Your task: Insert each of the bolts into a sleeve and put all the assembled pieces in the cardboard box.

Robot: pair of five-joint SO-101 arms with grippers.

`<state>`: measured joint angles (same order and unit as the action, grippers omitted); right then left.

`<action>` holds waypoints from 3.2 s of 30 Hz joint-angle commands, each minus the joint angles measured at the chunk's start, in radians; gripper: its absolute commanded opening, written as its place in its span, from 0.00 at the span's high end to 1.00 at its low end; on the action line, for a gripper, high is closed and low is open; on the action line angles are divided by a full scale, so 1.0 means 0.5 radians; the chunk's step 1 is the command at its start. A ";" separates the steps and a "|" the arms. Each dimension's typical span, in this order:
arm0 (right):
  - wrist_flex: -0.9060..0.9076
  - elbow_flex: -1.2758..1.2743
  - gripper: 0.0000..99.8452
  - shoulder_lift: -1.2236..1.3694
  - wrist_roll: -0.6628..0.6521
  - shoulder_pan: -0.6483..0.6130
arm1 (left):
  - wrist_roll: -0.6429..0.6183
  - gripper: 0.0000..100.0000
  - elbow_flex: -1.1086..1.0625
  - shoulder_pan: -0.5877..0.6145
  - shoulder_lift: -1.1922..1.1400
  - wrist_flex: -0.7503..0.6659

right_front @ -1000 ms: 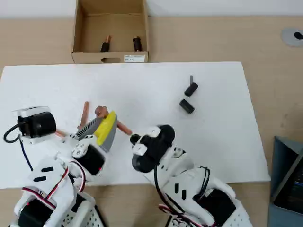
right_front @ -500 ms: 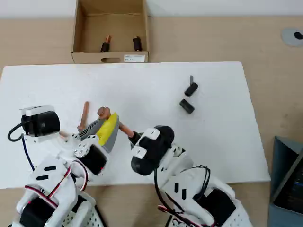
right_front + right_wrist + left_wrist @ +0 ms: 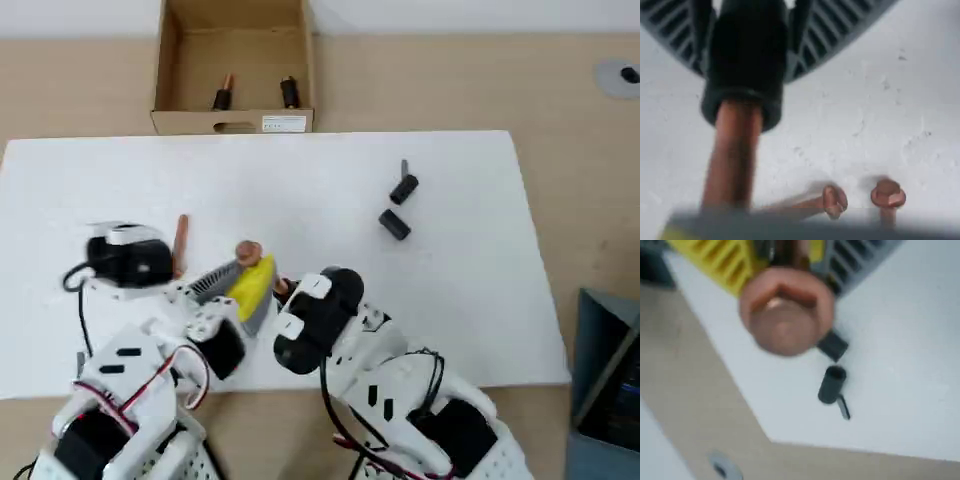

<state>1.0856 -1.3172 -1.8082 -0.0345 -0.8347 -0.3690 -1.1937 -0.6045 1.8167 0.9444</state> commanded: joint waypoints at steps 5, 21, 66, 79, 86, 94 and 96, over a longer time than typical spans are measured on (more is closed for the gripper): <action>-0.071 0.020 0.99 -0.219 -0.018 -0.026 | 0.239 1.00 -0.003 -0.264 0.005 0.236; -0.061 0.020 0.99 -0.219 -0.021 -0.026 | 0.227 0.83 0.031 -0.264 0.008 0.503; 0.058 0.109 0.99 -0.201 -0.012 0.974 | 0.697 1.00 -0.473 1.639 0.008 0.249; 0.018 0.861 0.99 0.867 -0.018 0.971 | 0.847 1.00 -0.973 1.654 0.008 -0.006; -0.288 1.582 0.99 1.827 -0.018 0.974 | 0.841 1.00 -0.976 1.651 0.008 -0.021; -0.494 2.368 0.99 2.892 -0.018 0.977 | 0.838 1.00 -0.976 1.639 0.008 -0.025; -0.546 2.570 0.99 3.135 -0.018 0.977 | 0.838 1.00 -0.976 1.639 0.008 -0.025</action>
<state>0.8707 -0.2232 -0.3874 -0.0376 -0.3652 0.0453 -1.6786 0.2087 1.8136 0.9582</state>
